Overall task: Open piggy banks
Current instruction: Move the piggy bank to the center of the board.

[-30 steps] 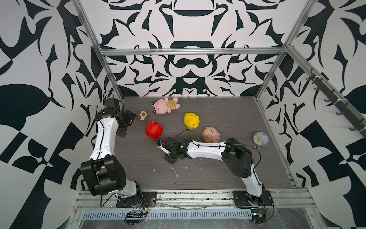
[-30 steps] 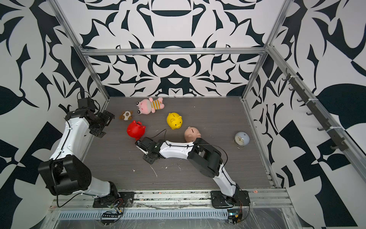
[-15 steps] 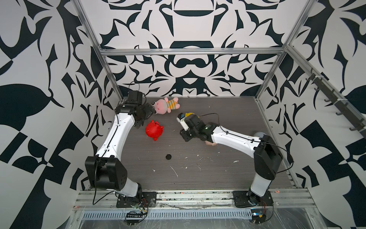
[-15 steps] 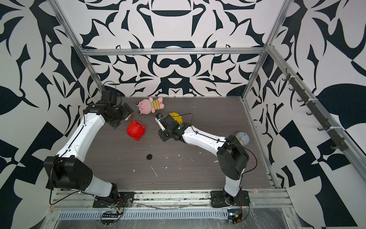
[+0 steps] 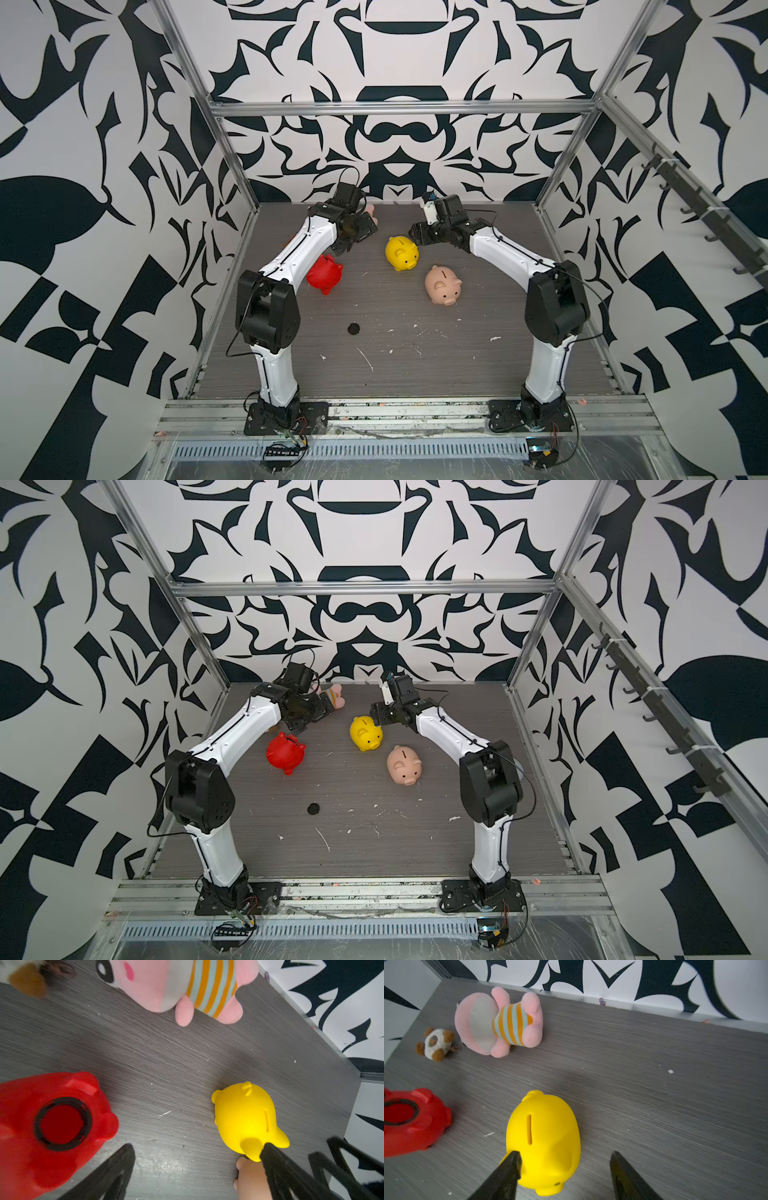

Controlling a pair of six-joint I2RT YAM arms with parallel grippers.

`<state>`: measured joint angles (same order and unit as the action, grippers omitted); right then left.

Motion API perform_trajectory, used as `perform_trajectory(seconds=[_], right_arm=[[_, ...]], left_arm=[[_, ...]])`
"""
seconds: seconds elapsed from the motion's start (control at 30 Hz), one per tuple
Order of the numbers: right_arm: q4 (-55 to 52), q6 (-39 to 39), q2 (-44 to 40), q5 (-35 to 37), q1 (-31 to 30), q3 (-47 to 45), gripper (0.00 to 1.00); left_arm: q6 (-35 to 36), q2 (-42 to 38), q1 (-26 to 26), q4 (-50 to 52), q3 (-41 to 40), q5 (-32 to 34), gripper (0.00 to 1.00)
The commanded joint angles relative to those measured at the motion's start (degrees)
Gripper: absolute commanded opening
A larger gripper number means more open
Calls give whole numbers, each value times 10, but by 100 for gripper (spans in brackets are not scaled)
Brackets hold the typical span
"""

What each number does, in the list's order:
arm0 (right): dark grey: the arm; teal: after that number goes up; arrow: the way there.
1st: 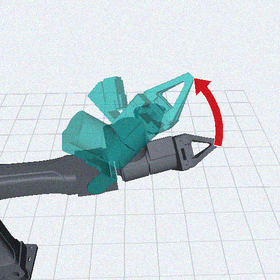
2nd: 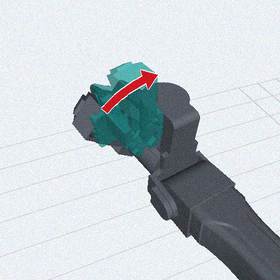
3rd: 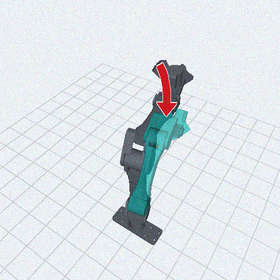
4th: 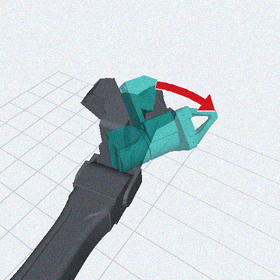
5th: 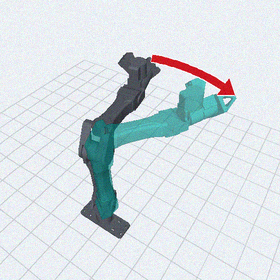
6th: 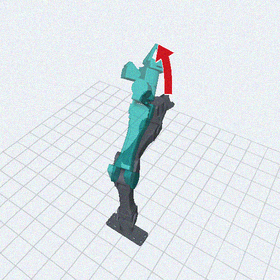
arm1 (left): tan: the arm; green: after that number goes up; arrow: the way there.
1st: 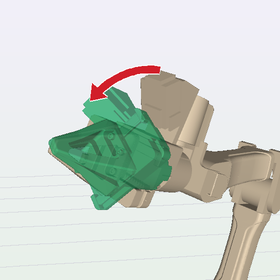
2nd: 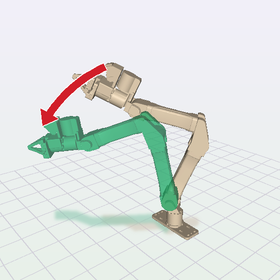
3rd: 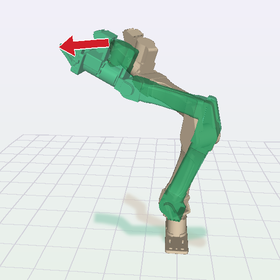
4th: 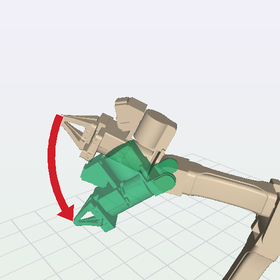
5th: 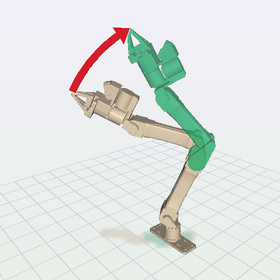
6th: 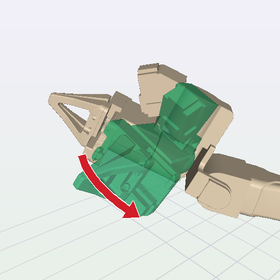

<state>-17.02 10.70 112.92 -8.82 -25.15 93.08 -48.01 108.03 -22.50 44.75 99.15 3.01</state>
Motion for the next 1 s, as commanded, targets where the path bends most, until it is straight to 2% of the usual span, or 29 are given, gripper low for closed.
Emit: perform_trajectory(seconds=[0.0, 0.13, 0.3, 0.43, 0.57, 0.73, 0.83, 0.97], right_arm=[[5, 11, 39, -79, 9, 58, 76], [12, 18, 65, -104, 10, 59, 74], [37, 40, 59, -131, 9, 19, 74], [62, 57, 39, -151, -2, -30, 69], [78, 75, 16, -167, -22, -70, 62], [117, 137, -29, -173, -41, -135, 61], [151, 165, -82, -129, -40, -187, 61], [126, 151, -127, -47, -39, -203, 61]], left_arm=[[7, 3, -1, -23, 6, -36, 99], [29, -11, -1, -38, -17, -45, 100], [58, -26, -1, -57, -39, -64, 100], [73, -24, -1, -47, -40, -66, 99], [70, -24, -1, -45, -50, -68, 99], [47, -26, -7, -48, -69, -63, 99], [11, -34, -39, -43, -86, -19, 100], [-62, -62, -107, -66, -138, 69, 99]])
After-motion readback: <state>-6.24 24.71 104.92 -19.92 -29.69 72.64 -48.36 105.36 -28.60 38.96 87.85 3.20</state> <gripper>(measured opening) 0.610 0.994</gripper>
